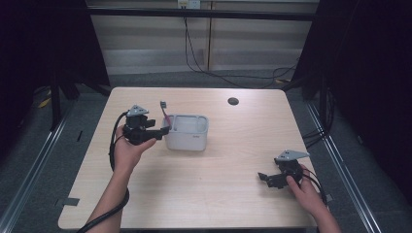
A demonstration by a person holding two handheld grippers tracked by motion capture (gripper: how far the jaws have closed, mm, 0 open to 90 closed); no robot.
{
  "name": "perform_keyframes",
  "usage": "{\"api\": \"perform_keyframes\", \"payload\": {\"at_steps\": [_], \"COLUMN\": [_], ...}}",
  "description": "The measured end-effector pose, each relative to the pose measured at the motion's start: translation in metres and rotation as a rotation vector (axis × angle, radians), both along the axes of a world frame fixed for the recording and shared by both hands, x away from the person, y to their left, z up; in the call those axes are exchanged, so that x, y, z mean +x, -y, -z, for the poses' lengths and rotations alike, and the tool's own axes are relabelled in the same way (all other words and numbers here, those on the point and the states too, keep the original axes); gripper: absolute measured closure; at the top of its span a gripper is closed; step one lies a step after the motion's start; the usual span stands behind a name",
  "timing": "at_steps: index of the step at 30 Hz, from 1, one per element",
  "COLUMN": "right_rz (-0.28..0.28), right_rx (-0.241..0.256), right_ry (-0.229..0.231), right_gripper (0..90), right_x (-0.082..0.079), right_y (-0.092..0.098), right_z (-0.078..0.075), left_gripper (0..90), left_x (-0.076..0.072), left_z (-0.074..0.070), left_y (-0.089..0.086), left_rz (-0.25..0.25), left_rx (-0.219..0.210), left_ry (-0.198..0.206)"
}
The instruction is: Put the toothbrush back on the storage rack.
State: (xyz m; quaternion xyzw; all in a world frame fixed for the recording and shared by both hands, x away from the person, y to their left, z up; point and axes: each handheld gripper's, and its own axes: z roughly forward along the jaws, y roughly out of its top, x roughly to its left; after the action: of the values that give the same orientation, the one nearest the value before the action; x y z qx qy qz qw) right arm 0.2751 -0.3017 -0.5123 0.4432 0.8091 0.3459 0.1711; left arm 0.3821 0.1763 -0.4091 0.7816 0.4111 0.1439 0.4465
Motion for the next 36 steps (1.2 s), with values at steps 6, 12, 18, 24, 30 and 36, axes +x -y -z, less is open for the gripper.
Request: {"api": "perform_keyframes", "payload": {"at_steps": [6, 12, 18, 24, 30, 36], "right_rz": [0.001, 0.001, 0.0, 0.001, 0.0, 0.001], "right_rx": [0.001, 0.001, 0.0, 0.001, 0.0, 0.001], "right_ry": [-0.001, -0.001, 0.0, -0.001, 0.0, -0.001], "right_gripper": [8.2, 8.2, 8.2, 8.2, 8.2, 8.2], "right_x": [0.0, 0.0, 0.0, 0.0, 0.0, 0.0], "right_y": [0.0, 0.0, 0.0, 0.0, 0.0, 0.0], "right_z": [0.0, 0.0, 0.0, 0.0, 0.0, 0.0], "left_gripper": [32.7, 32.2, 31.6, 31.1, 31.0, 30.9], "left_x": [-0.005, -0.008, -0.011, -0.014, -0.016, -0.018], "left_z": [0.001, 0.004, 0.01, 0.015, 0.02, 0.026], "left_y": [-0.005, -0.012, -0.018, -0.022, -0.026, -0.03], "left_rz": [0.006, 0.004, -0.001, -0.003, -0.006, -0.01], "left_rx": [-0.005, 0.0, 0.004, 0.001, 0.004, -0.002], "left_ry": [0.002, 0.002, -0.002, -0.003, -0.01, -0.014]}}
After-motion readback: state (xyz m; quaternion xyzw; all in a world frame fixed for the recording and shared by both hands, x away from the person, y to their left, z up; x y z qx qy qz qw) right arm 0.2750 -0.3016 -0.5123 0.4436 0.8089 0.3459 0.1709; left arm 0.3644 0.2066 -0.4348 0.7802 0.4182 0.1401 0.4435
